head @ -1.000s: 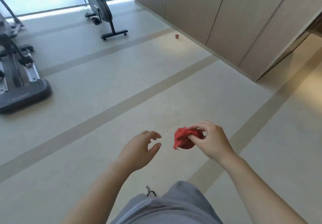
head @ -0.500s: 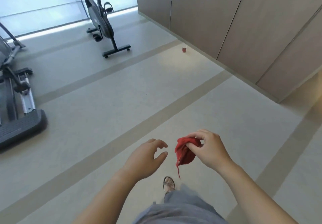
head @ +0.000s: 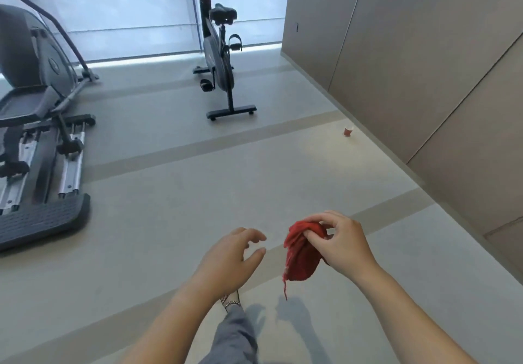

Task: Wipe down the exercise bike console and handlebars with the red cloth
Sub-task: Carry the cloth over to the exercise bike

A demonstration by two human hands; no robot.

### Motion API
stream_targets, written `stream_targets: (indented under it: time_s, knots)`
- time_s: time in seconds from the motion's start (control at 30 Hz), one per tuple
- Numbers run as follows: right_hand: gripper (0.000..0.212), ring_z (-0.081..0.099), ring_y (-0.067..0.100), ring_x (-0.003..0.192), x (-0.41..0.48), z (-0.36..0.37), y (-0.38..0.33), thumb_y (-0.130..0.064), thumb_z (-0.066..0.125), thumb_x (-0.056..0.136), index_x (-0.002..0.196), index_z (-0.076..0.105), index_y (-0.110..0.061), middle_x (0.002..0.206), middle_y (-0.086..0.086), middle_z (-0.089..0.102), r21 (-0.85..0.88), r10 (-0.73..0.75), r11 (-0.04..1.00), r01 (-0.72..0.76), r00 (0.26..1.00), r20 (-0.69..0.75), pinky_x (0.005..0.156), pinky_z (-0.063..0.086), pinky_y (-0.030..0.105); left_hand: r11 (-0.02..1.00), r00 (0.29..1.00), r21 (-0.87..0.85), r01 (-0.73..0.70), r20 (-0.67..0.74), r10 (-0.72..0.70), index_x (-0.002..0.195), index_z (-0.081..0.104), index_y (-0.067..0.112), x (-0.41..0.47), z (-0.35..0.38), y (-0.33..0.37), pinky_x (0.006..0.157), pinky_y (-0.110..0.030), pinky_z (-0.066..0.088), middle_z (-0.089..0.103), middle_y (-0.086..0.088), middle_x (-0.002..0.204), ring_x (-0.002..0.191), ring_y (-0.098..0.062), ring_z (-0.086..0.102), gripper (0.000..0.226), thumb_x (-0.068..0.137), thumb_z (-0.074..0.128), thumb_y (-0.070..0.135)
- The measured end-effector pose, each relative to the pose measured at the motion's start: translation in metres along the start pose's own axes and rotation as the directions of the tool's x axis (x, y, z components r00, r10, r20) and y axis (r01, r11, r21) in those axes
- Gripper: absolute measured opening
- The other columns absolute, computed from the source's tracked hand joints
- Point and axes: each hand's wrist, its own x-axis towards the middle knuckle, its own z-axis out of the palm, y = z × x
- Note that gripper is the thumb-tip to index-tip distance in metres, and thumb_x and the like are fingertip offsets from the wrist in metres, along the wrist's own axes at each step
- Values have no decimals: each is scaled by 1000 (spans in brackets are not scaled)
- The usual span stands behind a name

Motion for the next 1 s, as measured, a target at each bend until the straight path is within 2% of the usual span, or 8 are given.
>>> stream_targets:
  time_s: [0.13,0.27,0.4,0.47,0.6,0.7,0.9,1.0]
  knots:
    - [27,61,-2,81,104,29,-15,-14,72,73,74,70,-41,81,-19,67,-4,-46,999,46,998,38,68,52,20,1000,999,-22,9,-44,-10,119,53,36,88,-50,-34,85,-21,43,54,19,119,104,1,52,27,94,46,40]
    - [26,61,-3,82,206,48,-35,-13,73,72,76,72,-39,81,-22,65,-2,-68,998,68,996,63,66,50,17,1000,999,18,8,-49,-7,121,51,37,172,-108,-59,90,-25,44,53,19,121,106,-1,51,28,94,44,42]
    - [33,60,0,82,302,69,-53,-11,71,73,73,68,-43,81,-14,65,-39,-140,989,143,987,79,69,51,19,1000,997,14,19,-79,-18,120,51,37,247,-161,-82,90,-26,45,53,20,120,105,0,52,28,93,44,44]
    - [34,59,-1,82,343,82,-59,-10,71,73,73,66,-44,82,-13,64,-64,-147,986,153,985,86,69,48,15,999,997,8,41,-68,-40,119,52,37,275,-181,-95,89,-25,45,54,19,119,105,-1,52,28,93,45,44]
    - [22,57,-2,82,427,115,-63,-14,71,73,81,71,-35,79,-15,64,-65,-129,988,140,980,152,66,43,9,994,993,36,99,-63,-97,119,52,37,336,-220,-126,88,-25,45,54,18,119,104,-2,53,28,93,45,44]
    - [21,56,-6,81,497,142,-64,-16,72,72,79,71,-37,77,-19,63,-78,-144,984,161,971,191,64,38,7,994,992,39,99,-86,-95,120,52,34,396,-247,-148,89,-27,45,54,15,120,105,-5,53,29,93,47,42]
    - [30,59,-3,82,650,181,-79,-13,70,71,80,70,-42,77,-25,66,-11,-188,981,196,953,239,67,50,18,987,982,36,154,-114,-149,120,53,34,526,-314,-188,90,-26,43,55,16,121,108,-5,52,29,93,47,41]
    - [31,61,-3,83,723,194,-89,-11,71,72,82,71,-40,81,-23,66,19,-214,976,217,940,267,67,51,16,976,974,48,214,-88,-209,121,50,37,579,-350,-209,91,-26,43,53,19,123,110,-3,51,30,92,45,45]
